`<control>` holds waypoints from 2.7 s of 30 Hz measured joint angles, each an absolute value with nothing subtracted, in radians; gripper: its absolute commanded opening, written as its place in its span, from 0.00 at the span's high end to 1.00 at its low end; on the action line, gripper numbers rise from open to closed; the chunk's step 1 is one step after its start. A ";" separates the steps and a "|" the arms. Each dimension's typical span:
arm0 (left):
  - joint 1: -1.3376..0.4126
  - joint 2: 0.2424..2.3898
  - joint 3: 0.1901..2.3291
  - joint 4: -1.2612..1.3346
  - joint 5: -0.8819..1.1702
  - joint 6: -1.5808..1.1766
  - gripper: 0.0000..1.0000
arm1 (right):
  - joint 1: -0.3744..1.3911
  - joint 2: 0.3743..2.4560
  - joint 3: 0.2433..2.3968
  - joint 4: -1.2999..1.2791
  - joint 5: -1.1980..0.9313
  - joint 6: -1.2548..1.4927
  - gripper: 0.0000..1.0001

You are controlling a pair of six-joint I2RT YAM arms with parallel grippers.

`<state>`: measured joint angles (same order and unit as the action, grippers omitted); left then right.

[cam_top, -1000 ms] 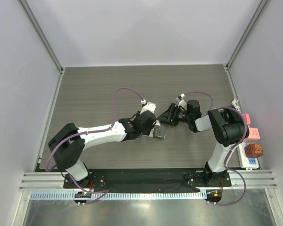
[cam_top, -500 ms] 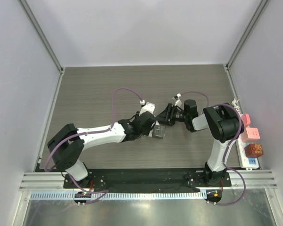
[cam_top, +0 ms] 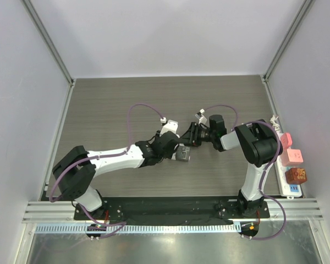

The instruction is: Pull the plug off the socket

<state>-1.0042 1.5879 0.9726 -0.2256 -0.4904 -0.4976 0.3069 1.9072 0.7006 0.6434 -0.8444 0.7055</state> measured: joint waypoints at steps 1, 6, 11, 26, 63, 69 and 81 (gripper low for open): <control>-1.004 1.582 0.963 -0.218 -0.491 -0.500 1.00 | 0.307 1.908 0.702 0.643 -0.847 0.706 0.78; -1.004 1.557 0.927 -0.188 -0.503 -0.515 1.00 | 0.313 1.922 0.711 0.649 -0.859 0.706 0.99; -1.004 1.550 0.909 -0.162 -0.512 -0.517 1.00 | 0.314 1.925 0.714 0.651 -0.859 0.706 0.99; -1.006 1.533 0.860 -0.078 -0.531 -0.545 1.00 | 0.312 1.966 0.678 0.826 -0.862 0.743 0.99; -1.045 1.291 0.905 -0.237 -0.603 -0.718 1.00 | 0.330 1.795 0.672 0.590 -0.600 0.551 0.99; -0.868 1.161 0.882 -0.447 -0.434 -0.856 1.00 | 0.330 1.791 0.669 0.587 -0.595 0.551 0.99; -0.662 1.007 0.856 -0.778 -0.236 -0.843 1.00 | 0.324 1.797 0.672 0.587 -0.612 0.556 0.99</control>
<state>-0.6617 1.0069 0.8558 -0.7784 -0.2356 -0.8429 0.3241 1.7966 0.6724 0.5865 -0.6125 0.5560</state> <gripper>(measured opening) 0.458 0.447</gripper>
